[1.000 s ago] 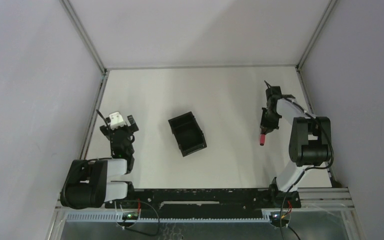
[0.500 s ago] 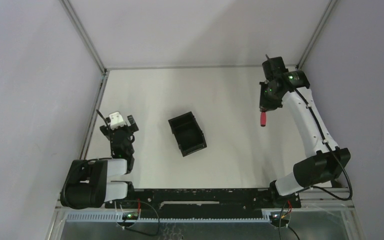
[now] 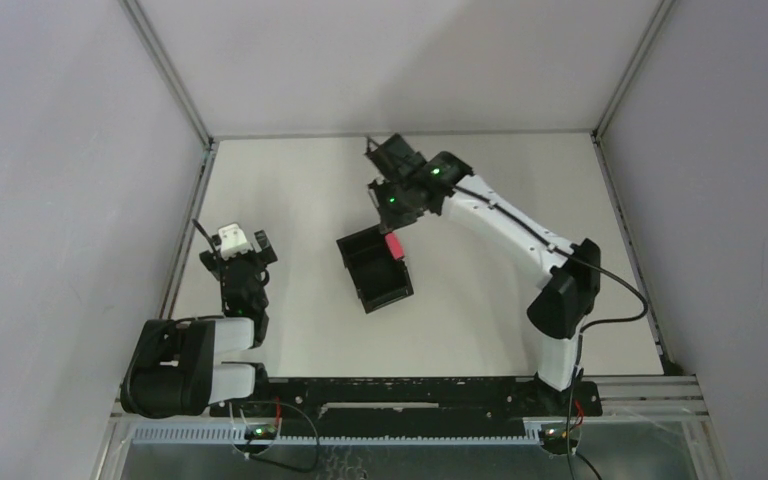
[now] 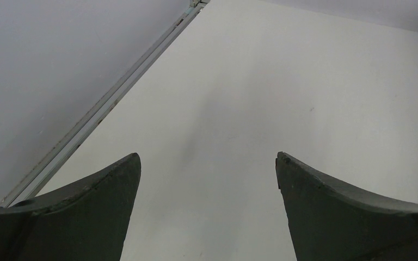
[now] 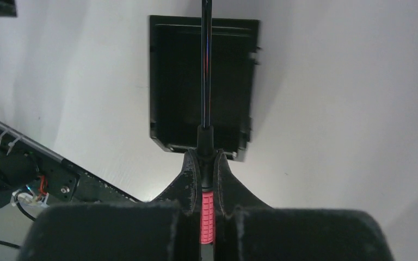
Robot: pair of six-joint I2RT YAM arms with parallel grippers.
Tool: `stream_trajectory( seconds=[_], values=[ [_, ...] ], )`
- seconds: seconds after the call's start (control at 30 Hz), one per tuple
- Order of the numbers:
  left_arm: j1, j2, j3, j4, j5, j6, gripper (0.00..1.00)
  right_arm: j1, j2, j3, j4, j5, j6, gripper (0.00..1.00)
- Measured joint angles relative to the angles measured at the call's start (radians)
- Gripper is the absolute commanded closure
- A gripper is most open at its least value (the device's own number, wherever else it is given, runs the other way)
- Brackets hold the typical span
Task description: Put the screwdriver in the bin
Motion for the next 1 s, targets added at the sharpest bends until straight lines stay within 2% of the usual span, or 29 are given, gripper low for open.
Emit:
stream_trajectory(
  seconds=[0.17,0.43,0.63,0.8,0.87,1.0],
  values=[
    [0.0,0.0,0.0,0.0,0.0,0.0,0.02,0.072,0.042,-0.046,0.1,-0.006,-0.042,1.0],
    [0.0,0.0,0.0,0.0,0.0,0.0,0.02,0.085,0.046,-0.343,0.362,-0.037,-0.147,1.0],
    [0.0,0.0,0.0,0.0,0.0,0.0,0.02,0.085,0.083,-0.418,0.485,-0.047,-0.198,0.99],
    [0.0,0.0,0.0,0.0,0.0,0.0,0.02,0.089,0.102,-0.438,0.528,-0.061,-0.214,0.64],
    [0.0,0.0,0.0,0.0,0.0,0.0,0.02,0.094,0.105,-0.438,0.528,-0.062,-0.22,0.58],
    [0.0,0.0,0.0,0.0,0.0,0.0,0.02,0.109,0.105,-0.438,0.528,-0.059,-0.229,0.53]
  ],
)
